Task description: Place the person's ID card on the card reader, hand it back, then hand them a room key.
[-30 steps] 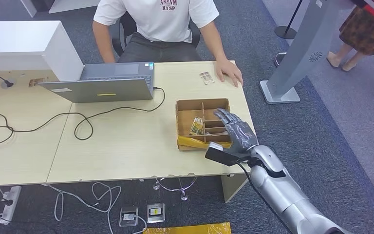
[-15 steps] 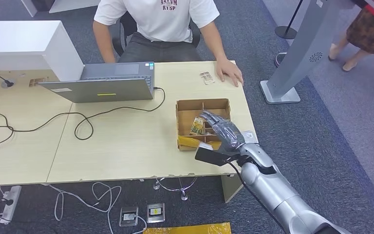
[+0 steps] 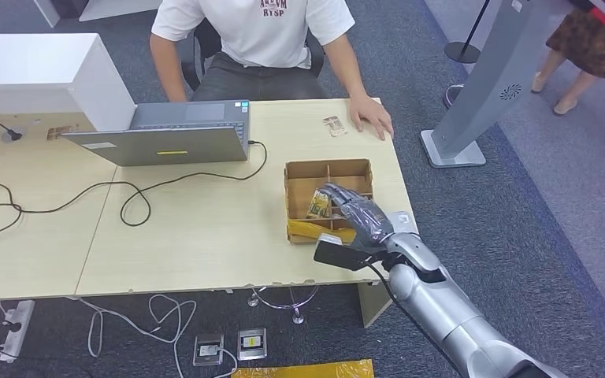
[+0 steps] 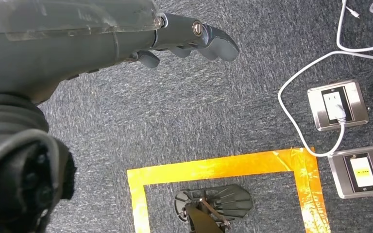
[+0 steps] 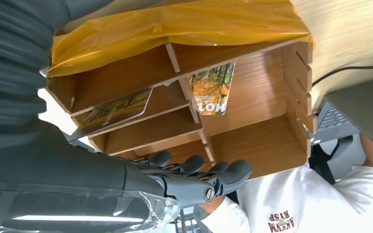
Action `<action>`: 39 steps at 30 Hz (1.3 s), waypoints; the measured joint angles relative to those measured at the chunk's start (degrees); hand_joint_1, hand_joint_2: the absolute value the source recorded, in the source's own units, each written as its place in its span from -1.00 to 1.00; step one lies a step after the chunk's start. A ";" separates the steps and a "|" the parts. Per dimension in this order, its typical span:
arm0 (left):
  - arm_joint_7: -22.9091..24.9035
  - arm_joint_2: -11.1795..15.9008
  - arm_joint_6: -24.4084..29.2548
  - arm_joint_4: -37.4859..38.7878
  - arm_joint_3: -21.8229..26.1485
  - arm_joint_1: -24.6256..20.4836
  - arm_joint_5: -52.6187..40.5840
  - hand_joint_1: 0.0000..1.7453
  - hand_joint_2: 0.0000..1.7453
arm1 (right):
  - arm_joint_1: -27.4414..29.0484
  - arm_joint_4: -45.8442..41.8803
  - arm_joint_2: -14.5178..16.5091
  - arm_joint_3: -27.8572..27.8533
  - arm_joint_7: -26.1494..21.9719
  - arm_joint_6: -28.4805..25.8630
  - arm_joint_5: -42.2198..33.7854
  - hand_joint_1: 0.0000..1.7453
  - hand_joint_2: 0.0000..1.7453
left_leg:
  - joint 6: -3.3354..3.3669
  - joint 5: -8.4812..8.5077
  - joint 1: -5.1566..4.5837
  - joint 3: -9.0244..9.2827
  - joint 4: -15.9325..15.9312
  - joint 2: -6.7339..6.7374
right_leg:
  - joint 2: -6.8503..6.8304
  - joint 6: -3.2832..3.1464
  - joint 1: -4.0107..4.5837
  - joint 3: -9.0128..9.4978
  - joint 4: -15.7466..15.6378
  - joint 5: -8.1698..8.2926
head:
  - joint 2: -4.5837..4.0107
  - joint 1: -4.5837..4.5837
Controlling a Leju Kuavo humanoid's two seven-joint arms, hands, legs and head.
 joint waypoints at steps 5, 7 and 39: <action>0.00 -0.01 0.00 0.00 0.00 0.00 0.07 -1.00 -1.00 | -0.43 0.35 0.40 0.28 -0.04 -0.12 0.02 -1.00 1.00 | 0.00 0.00 0.00 0.00 0.00 0.00 | 0.01 0.00 0.00 0.00 0.01 0.00 | 0.00 0.00; 0.00 -0.02 0.00 0.00 0.00 0.00 0.20 -1.00 -1.00 | -0.71 0.63 0.48 0.31 -0.09 -0.34 0.00 -1.00 1.00 | 0.00 0.00 0.00 0.00 0.00 0.00 | 0.00 0.00 0.00 0.00 0.00 0.00 | 0.00 0.00; -0.74 -0.17 1.86 0.00 -0.95 0.04 0.57 -1.00 -1.00 | -4.33 3.52 -6.41 -4.89 -2.40 1.40 -0.12 -1.00 1.00 | 0.00 0.00 0.00 0.04 0.01 0.05 | 0.08 0.00 0.00 -0.03 -0.01 0.00 | 0.00 -0.02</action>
